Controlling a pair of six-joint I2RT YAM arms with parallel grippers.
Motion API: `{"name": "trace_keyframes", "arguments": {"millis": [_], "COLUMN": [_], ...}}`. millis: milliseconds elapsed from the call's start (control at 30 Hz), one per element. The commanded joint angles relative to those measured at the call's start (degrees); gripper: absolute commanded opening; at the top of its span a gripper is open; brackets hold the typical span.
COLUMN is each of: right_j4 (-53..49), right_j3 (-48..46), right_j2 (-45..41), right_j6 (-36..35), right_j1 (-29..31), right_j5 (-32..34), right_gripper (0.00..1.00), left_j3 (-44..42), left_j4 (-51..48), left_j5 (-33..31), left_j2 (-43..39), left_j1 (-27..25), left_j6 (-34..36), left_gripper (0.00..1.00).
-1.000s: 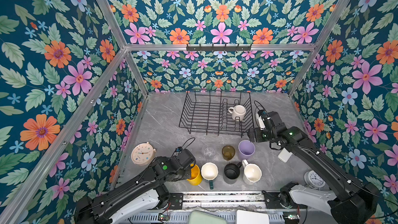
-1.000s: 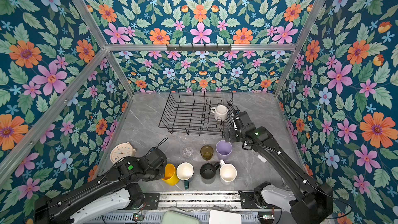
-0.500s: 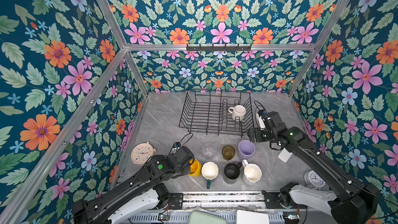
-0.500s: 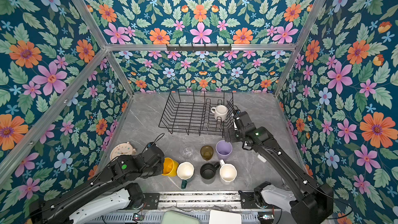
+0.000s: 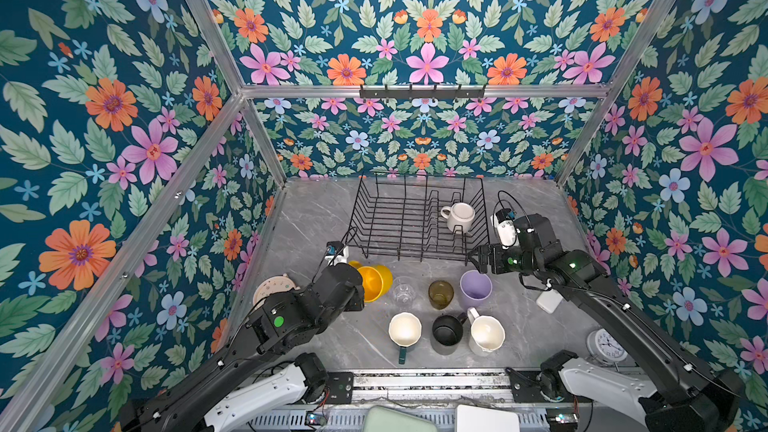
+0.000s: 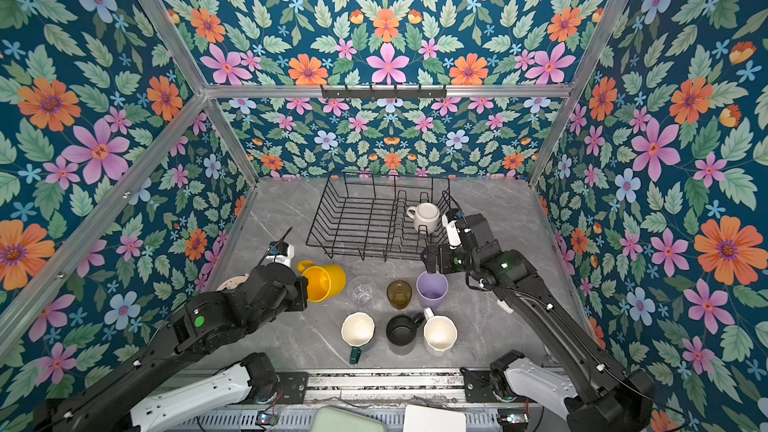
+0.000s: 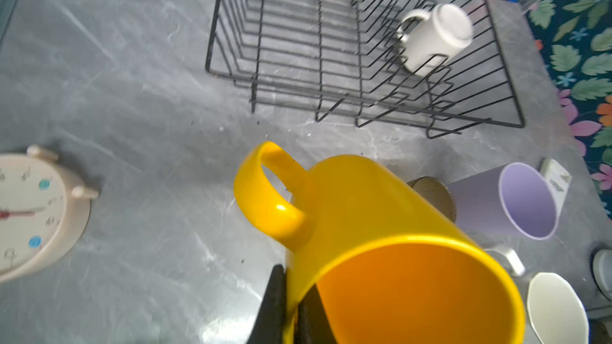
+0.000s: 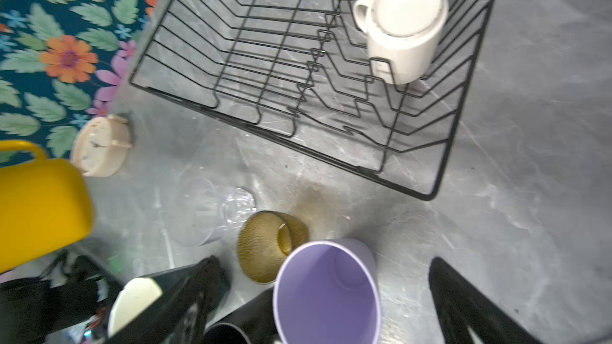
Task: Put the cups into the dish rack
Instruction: 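Carry the yellow mug up toward the rack while the right gripper moves to meet it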
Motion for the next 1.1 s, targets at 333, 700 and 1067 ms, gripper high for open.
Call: {"name": "trace_keyframes", "arguments": {"millis": [333, 700, 1067], "right_j4": [21.4, 37.8, 40.6], "right_j3": [-3.7, -7.8, -4.5], "right_j2": [-3.4, -0.6, 3.6], "right_j6": [15.0, 24.9, 25.4], "right_j1": [0.0, -3.1, -3.2], "right_j5": [-25.0, -27.4, -31.9], "right_gripper": [0.99, 0.99, 0.99], "left_j3": [-6.4, -6.7, -13.8], "left_j4": [43.1, 61.4, 85.1], "left_j5": [26.1, 67.3, 79.7], "left_j2": [6.2, 15.4, 18.7], "left_j1": [14.2, 34.8, 36.6], "left_j6": [28.8, 34.3, 27.2], "left_gripper": [0.0, 0.0, 0.0]}}
